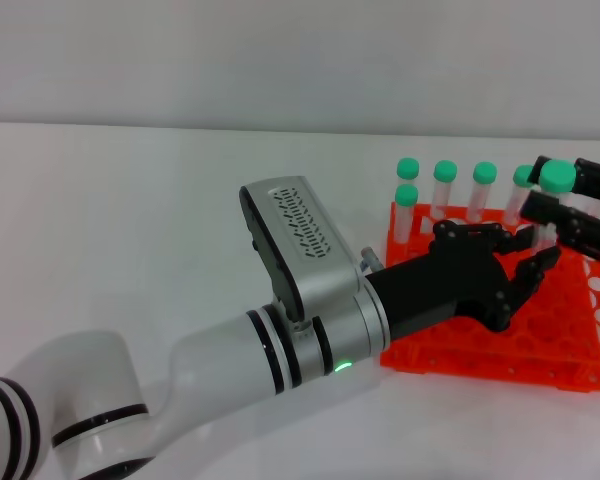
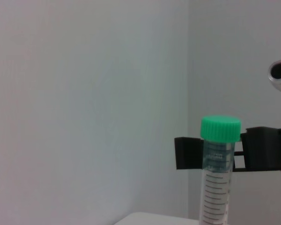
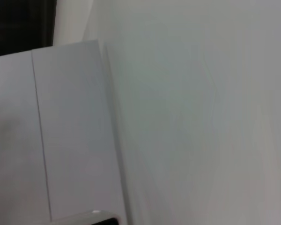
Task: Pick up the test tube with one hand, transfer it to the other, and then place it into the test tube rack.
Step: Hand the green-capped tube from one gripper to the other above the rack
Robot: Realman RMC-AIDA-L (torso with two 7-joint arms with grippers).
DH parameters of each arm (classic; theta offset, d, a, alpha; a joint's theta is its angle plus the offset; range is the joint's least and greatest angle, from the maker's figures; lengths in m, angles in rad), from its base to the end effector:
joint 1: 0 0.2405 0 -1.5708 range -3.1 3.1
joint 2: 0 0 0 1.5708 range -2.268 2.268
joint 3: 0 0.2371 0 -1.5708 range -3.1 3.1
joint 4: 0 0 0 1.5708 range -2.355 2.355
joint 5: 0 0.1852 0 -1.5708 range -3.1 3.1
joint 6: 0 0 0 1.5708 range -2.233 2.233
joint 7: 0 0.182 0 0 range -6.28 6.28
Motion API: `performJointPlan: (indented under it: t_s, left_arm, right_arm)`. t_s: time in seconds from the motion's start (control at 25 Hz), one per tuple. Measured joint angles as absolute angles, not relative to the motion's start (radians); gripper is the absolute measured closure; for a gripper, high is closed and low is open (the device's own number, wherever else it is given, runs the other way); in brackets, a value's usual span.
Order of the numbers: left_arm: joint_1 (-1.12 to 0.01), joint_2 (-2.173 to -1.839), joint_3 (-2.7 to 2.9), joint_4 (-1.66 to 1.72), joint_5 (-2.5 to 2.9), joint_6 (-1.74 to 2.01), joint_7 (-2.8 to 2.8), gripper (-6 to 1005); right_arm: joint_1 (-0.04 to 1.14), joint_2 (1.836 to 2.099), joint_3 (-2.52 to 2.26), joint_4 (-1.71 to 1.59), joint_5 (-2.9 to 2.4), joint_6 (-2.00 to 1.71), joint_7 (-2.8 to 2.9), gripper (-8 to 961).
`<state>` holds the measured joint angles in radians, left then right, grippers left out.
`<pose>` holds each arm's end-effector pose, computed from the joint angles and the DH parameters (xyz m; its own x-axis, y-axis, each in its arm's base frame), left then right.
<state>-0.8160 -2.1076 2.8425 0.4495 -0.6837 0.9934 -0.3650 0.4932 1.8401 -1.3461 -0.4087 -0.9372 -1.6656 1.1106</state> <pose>-0.0767 0.3149 -0.1501 0.7107 -0.0008 0.7035 0.2872 -0.9125 -0.2912 0.1796 0.3163 0.0460 0.5812 -0.0584 -0.8116 -0.3238 -0.9317 -0.1648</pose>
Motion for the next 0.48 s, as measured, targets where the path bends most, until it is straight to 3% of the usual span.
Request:
performJointPlan:
  t_s: [0.24, 0.48]
  left_arm:
    - [-0.816, -2.108, 2.842, 0.450, -0.674, 0.994, -0.365, 810]
    - [-0.816, -2.108, 2.842, 0.458, -0.671, 0.992, -0.365, 810]
  right_arm:
    - [0.483, 1.846, -1.319, -0.412, -0.940, -1.666, 1.098, 575]
    - [0.480, 1.843, -1.318, -0.407, -0.941, -1.658, 1.095, 624]
